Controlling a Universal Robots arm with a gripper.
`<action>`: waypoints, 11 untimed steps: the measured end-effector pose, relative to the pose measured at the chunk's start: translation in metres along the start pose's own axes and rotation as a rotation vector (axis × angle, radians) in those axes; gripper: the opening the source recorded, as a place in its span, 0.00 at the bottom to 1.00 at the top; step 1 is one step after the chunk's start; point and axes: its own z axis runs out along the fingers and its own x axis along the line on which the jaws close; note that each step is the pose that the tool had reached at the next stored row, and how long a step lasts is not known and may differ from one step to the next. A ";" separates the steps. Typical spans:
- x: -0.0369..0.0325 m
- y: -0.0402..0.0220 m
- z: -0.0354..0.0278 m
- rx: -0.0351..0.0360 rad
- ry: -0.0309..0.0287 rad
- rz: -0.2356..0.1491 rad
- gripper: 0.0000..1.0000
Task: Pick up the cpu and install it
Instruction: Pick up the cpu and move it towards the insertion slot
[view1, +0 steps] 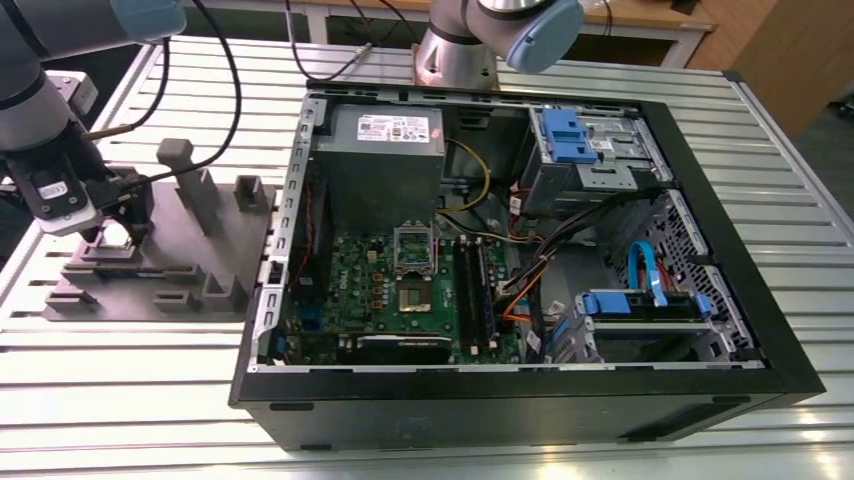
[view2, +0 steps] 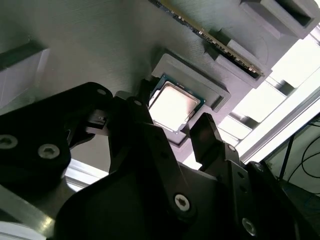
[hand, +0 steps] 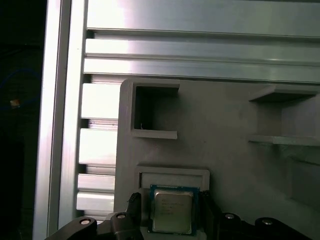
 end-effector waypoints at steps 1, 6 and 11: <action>0.0000 0.0000 0.0000 0.0001 0.0000 0.000 0.59; 0.0000 0.0000 0.0002 0.0002 -0.0002 0.000 0.59; -0.0001 0.0000 -0.0001 0.0003 -0.0003 0.000 0.50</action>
